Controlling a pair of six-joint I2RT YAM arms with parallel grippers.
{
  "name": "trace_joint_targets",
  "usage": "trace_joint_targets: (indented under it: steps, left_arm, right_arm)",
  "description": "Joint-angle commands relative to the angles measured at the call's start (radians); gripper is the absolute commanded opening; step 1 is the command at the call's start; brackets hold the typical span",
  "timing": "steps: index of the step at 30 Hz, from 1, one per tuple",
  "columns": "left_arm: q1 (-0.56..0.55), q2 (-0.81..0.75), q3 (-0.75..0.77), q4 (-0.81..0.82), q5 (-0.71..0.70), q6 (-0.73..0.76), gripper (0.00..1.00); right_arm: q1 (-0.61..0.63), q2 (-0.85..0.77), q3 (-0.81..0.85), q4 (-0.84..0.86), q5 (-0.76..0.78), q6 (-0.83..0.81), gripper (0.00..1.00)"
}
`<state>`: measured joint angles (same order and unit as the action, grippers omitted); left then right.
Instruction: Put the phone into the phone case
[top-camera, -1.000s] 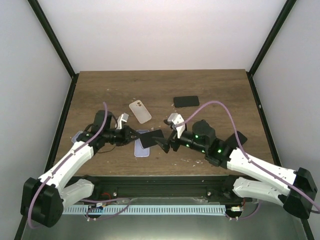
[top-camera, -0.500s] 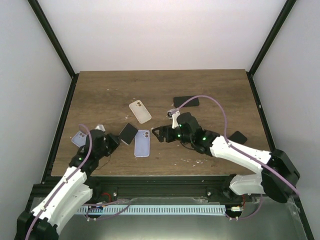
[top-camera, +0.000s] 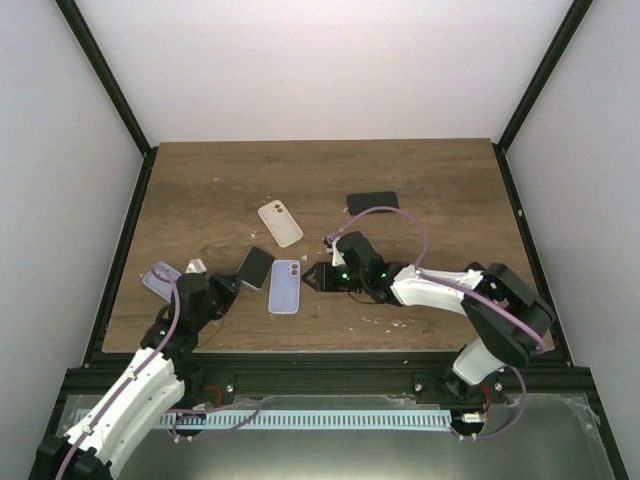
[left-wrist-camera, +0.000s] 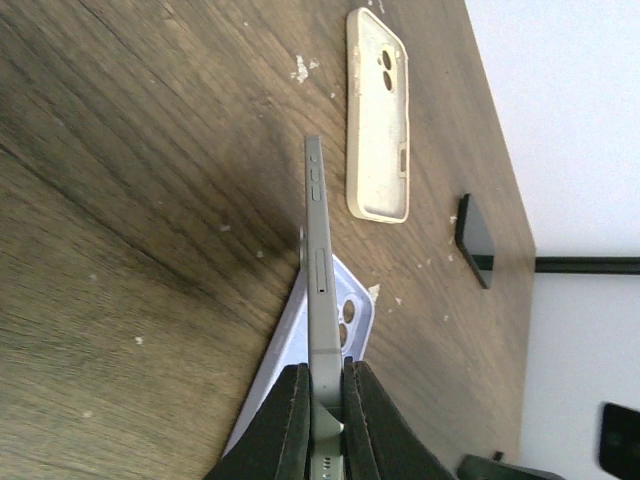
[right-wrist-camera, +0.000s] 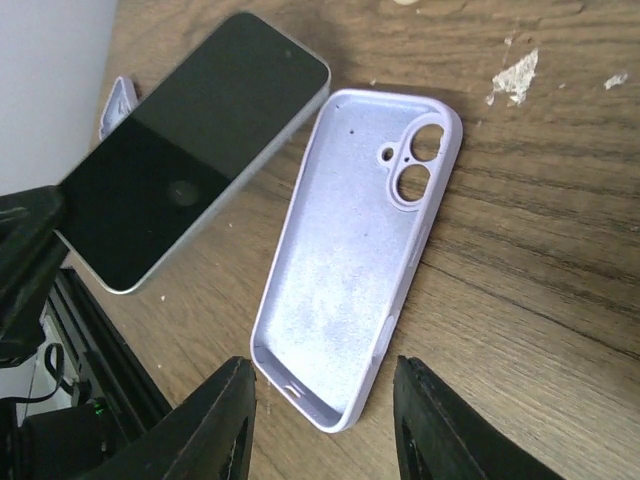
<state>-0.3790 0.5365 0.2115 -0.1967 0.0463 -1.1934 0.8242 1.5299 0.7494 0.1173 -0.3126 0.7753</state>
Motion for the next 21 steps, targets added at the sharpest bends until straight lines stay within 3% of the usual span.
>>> trace_joint_targets:
  steps: [1,5,11,13,17,21]
  left_arm:
    - [-0.027,-0.026,-0.029,0.189,0.033,-0.091,0.0]
    - [-0.05,-0.051,-0.005,0.153,-0.002,-0.088,0.0]
    - [-0.052,-0.093,-0.049,0.232,0.021,-0.183,0.0]
    - [-0.052,-0.108,-0.058,0.254,0.032,-0.192,0.0]
    - [-0.051,-0.207,-0.018,0.149,-0.029,-0.156,0.0]
    - [-0.052,-0.26,-0.038,0.166,0.015,-0.168,0.0]
  right_arm:
    - [0.001,0.057,0.015,0.075,-0.058,0.03,0.39]
    - [0.001,0.046,0.002,0.161,-0.138,0.103,0.39]
    - [0.002,0.049,-0.054,0.437,-0.219,0.393,0.46]
    - [0.001,0.062,-0.046,0.452,-0.203,0.445,0.55]
    - [0.001,0.082,-0.022,0.449,-0.195,0.462,0.65]
    - [-0.001,0.106,0.012,0.481,-0.205,0.432,0.62]
